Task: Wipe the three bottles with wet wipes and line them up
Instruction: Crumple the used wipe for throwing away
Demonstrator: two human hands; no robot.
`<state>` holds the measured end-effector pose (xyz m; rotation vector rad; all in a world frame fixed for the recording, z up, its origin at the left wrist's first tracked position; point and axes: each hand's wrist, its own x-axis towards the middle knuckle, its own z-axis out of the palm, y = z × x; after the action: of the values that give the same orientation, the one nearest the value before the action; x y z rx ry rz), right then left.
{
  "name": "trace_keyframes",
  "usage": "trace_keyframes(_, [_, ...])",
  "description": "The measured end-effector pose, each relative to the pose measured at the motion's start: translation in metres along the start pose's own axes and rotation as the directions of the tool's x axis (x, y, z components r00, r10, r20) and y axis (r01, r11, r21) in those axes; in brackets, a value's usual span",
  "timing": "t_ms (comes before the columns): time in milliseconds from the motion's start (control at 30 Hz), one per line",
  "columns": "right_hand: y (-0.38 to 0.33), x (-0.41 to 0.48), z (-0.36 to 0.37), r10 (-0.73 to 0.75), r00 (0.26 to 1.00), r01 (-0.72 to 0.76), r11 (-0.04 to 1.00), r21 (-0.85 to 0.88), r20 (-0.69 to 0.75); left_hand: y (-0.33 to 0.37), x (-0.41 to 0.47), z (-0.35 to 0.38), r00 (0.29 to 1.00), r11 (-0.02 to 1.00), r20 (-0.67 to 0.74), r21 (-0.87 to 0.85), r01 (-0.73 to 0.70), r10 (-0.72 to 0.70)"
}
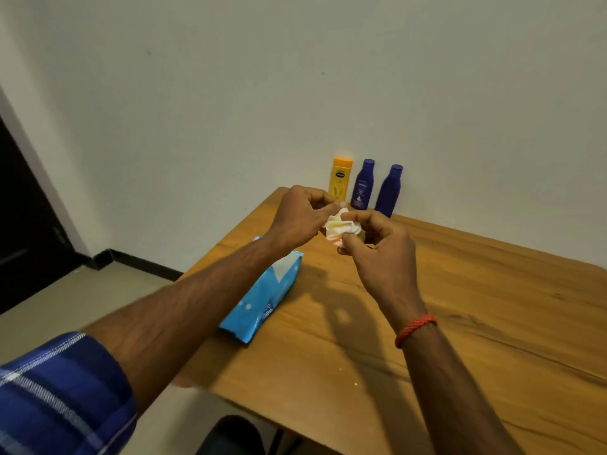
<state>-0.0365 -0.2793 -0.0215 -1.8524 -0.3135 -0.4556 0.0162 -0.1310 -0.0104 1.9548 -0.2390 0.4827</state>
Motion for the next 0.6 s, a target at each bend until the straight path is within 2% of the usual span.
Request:
trace_keyframes(133, [-0.015, -0.021, 0.024, -0.033, 0.998, 0.033, 0.999, 0.010, 0.050, -0.001, -0.033, -0.037, 0.999, 0.997, -0.044, -0.082, 0.015, -0.018])
trace_keyframes(300, [-0.041, -0.042, 0.060, -0.041, 0.994, 0.037, 0.998, 0.042, 0.098, -0.001, -0.068, -0.077, 0.980, 0.974, -0.149, -0.205, 0.099, -0.131])
trace_keyframes(600, [-0.073, -0.064, 0.113, -0.090, 0.978, 0.082, 0.995, 0.053, 0.188, -0.014, -0.111, -0.152, 0.956, 0.963, -0.254, -0.258, 0.080, -0.147])
